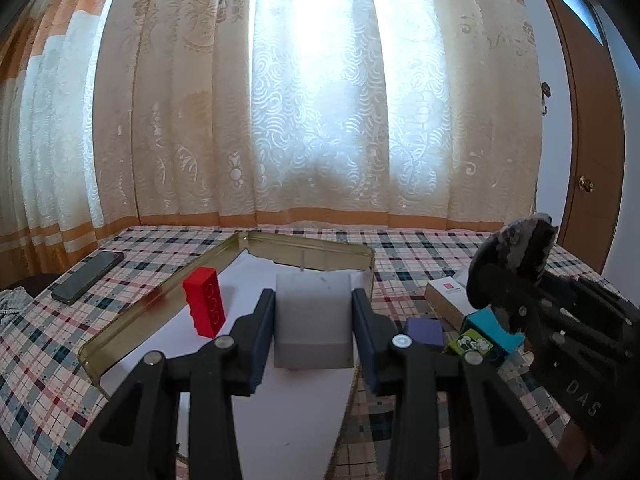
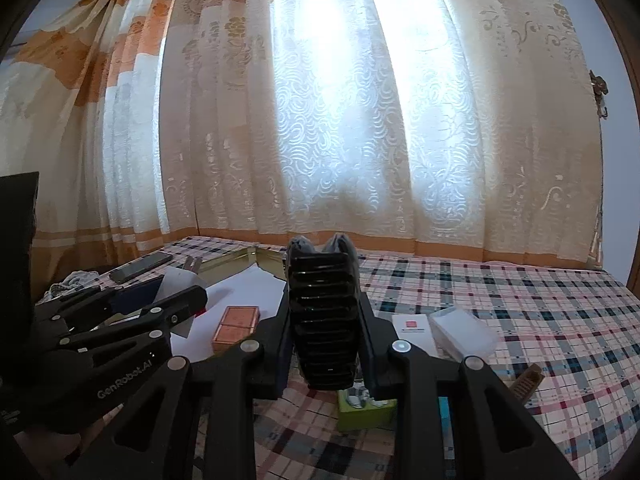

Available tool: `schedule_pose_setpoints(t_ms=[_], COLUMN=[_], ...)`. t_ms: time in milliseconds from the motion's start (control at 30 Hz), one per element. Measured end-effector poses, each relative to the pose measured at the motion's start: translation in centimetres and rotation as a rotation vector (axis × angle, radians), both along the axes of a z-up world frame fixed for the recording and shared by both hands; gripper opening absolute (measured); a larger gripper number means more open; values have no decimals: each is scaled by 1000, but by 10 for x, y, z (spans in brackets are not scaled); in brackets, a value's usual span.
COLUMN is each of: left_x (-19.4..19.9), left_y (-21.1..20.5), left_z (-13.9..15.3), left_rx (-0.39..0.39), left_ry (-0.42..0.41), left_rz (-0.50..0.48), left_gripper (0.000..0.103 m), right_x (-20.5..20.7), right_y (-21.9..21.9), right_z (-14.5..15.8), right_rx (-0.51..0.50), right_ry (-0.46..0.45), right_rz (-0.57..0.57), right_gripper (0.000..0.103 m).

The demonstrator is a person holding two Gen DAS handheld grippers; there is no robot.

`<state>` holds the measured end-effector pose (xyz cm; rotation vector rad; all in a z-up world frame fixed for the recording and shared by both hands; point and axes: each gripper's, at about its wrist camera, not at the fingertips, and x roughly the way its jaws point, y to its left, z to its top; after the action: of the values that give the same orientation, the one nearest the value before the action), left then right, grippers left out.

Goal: Organize rigid objects
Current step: 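Lift the black object with the right tool while the left tool lifts the white cube, then carry the white cube with the left tool over the tin tray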

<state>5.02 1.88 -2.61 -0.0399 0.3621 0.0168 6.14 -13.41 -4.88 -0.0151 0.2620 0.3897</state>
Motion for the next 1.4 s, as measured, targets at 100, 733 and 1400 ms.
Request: schedule_pose_setpoints(t_ms=[100, 733, 1400], left_x=[-1, -4, -2], left_y=[3, 23, 41], left_z=[0, 0, -1], left_rx=[-1, -13, -27], left_ry=[-2, 10, 14], left_rz=[3, 26, 51], left_gripper=[37, 37, 37], right_x=[0, 1, 4], right_y=[4, 31, 46], right_z=[0, -1, -2], right_rx=[-1, 1, -2], right_ry=[-3, 7, 6], right_rz=[10, 64, 90], right_gripper=[31, 31, 31])
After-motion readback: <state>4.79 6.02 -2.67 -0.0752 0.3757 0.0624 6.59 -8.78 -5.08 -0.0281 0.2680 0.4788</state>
